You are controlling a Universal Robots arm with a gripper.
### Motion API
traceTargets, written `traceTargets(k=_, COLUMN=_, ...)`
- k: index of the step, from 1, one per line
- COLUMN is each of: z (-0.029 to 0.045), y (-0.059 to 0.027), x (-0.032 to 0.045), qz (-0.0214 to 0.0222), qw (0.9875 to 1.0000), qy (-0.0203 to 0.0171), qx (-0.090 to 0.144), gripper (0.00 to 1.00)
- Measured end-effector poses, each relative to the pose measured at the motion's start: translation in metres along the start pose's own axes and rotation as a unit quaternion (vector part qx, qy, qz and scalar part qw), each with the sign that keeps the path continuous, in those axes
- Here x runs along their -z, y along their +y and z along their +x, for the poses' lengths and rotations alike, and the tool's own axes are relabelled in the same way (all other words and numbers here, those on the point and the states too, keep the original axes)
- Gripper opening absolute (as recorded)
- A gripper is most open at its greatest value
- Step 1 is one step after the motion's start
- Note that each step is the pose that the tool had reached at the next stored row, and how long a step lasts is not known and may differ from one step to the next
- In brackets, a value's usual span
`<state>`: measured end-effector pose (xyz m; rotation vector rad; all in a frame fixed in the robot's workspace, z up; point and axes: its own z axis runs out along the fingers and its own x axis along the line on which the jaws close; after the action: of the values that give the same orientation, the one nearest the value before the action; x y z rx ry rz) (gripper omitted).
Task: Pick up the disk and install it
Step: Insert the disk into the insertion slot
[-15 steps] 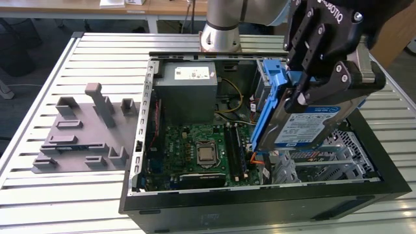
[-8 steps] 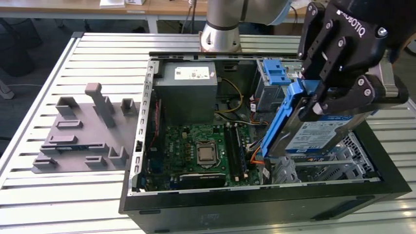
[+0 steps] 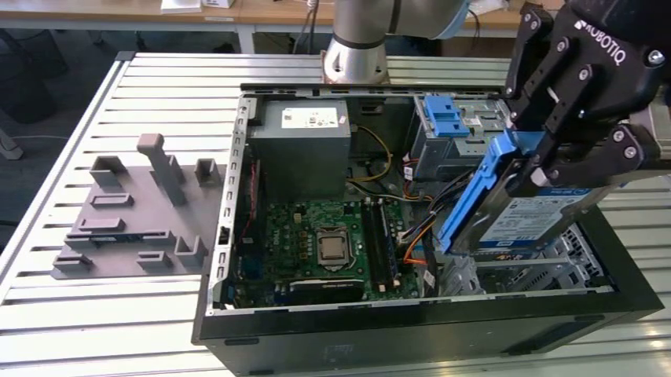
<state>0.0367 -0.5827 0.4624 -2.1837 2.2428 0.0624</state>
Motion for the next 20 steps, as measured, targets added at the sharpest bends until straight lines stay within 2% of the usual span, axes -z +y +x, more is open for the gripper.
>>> traceTargets(k=7, z=-0.0004, y=-0.0189, x=-0.0016, qz=-0.0010, qw=1.0000, qy=0.0001, qx=0.000, gripper=0.36)
traceTargets(k=12, z=-0.0005, y=-0.0245, x=-0.0036, qz=-0.0014, qw=0.9999, qy=0.0004, qx=0.015, gripper=0.36)
traceTargets(k=16, z=-0.0007, y=-0.0332, x=-0.0052, qz=-0.0015, qw=0.9999, qy=0.0004, qx=0.016, gripper=0.36)
traceTargets(k=20, z=-0.0008, y=-0.0381, x=-0.0073, qz=-0.0015, qw=0.9999, qy=0.0004, qx=0.016, gripper=0.36)
